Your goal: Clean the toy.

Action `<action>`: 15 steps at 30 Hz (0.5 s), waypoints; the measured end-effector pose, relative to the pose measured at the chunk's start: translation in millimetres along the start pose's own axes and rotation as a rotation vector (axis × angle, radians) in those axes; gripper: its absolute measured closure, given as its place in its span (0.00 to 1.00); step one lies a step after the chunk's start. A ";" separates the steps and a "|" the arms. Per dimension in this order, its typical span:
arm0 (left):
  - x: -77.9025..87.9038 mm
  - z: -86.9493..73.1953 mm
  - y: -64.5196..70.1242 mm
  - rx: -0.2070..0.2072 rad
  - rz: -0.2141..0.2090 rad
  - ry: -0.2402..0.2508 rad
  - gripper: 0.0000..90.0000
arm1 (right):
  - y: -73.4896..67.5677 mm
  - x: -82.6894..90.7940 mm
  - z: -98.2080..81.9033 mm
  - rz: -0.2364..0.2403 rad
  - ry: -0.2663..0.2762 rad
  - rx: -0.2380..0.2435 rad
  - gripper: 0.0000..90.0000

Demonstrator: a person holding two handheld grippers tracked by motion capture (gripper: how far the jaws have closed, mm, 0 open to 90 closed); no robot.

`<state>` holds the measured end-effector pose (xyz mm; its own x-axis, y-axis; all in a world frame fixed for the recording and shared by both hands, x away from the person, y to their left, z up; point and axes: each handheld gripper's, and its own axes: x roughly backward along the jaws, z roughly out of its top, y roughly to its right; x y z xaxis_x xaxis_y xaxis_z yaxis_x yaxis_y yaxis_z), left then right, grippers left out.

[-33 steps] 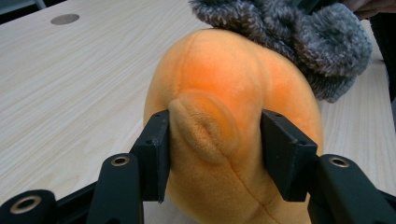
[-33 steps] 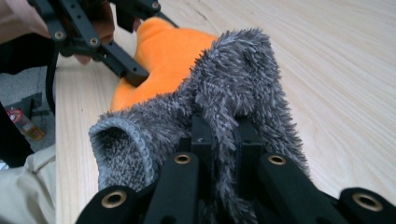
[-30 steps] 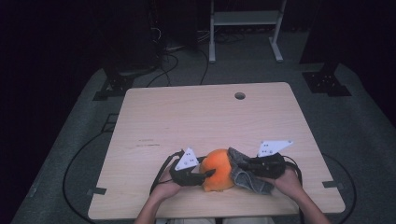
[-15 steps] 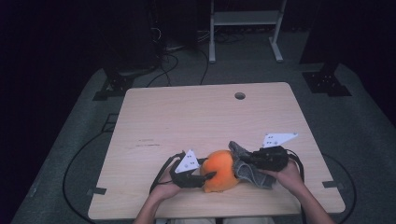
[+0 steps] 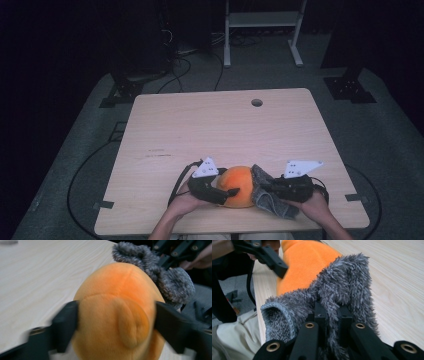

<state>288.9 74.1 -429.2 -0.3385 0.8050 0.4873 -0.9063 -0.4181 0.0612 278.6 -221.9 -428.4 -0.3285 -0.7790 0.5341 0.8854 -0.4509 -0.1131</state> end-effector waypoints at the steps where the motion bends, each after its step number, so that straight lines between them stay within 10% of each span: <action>1: 0.1 1.0 3.4 -0.041 0.021 0.009 0.38 | -0.1 1.9 -1.2 -0.003 -0.002 0.002 0.91; 10: -0.6 27.6 -11.8 -0.288 0.052 0.072 0.52 | 21.0 18.4 11.5 -0.030 0.107 -0.046 0.91; 15: -7.1 17.4 -32.2 -0.239 0.025 0.013 0.50 | 44.0 -0.8 17.1 -0.040 0.122 -0.119 0.90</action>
<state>324.9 74.5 -419.4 -0.3631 0.8018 0.4747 -0.9313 -0.3275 -0.1594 323.4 -233.7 -419.5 -0.4065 -0.8030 0.4358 0.8280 -0.5254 -0.1958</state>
